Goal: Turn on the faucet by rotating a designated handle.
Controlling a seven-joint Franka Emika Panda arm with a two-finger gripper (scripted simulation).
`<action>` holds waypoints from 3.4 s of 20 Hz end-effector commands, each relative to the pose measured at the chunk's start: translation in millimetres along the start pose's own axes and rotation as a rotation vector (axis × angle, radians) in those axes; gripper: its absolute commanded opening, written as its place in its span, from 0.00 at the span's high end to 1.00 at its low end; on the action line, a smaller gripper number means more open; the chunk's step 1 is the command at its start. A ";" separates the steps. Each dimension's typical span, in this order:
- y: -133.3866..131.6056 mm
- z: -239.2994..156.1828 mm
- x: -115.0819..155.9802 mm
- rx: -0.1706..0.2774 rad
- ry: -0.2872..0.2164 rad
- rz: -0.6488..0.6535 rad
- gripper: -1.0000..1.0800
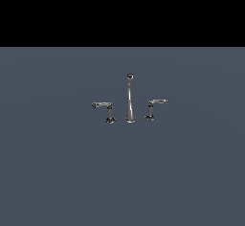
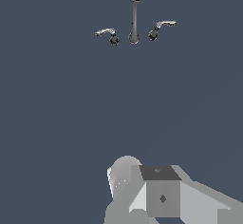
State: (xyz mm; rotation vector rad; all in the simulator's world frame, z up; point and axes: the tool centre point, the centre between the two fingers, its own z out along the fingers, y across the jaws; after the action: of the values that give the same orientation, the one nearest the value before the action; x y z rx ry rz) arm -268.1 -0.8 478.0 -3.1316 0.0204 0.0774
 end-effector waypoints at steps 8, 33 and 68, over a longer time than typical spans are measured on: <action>-3.0 8.3 8.3 0.001 0.001 0.031 1.00; -15.7 140.7 153.6 0.016 0.016 0.529 1.00; 115.9 344.2 356.5 0.024 0.044 1.330 1.00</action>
State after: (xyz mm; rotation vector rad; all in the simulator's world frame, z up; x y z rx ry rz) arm 63.9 -110.1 123.1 -2.4908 1.9166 0.0090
